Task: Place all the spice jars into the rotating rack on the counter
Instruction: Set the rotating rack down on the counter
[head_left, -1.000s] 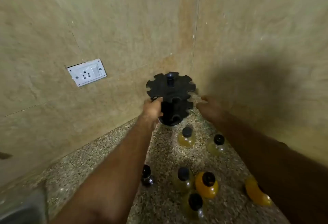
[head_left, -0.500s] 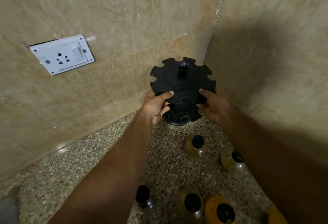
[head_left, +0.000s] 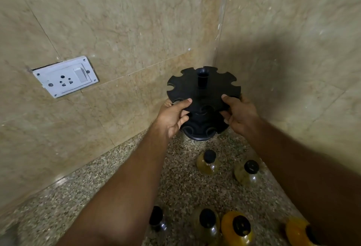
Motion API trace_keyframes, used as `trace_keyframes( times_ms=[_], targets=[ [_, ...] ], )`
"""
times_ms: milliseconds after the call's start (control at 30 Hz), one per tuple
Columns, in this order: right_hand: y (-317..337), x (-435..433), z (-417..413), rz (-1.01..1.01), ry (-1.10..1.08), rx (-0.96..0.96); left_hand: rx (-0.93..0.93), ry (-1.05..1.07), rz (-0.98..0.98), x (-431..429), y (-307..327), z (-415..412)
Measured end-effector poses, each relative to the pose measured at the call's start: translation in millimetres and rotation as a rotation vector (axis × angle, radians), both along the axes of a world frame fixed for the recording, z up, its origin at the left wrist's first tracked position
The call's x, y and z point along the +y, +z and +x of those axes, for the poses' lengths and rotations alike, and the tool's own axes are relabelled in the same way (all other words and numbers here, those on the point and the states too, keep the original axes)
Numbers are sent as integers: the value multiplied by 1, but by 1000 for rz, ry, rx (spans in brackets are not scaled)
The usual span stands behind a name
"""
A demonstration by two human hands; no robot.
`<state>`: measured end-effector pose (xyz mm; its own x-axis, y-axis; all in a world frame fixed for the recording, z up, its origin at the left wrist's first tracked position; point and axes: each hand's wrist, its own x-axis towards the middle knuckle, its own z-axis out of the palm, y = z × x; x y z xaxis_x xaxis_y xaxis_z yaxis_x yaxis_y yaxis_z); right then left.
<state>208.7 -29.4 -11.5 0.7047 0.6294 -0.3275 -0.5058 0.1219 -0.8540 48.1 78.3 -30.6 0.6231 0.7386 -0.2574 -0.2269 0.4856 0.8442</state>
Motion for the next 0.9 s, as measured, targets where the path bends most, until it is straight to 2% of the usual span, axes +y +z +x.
trace_keyframes(
  times_ms=[267,533,733,900],
  targets=[
    [72,-94,5,89,-72,-86,-27,-93,99,-78,74,16],
    [131,-269,4,149,-231,-213,-141,-251,151,-232,134,41],
    [128,-405,-9,168,-355,-225,-118,-318,148,-357,127,55],
    [97,-503,-23,146,-476,-211,-29,-449,152,-440,96,62]
  ],
)
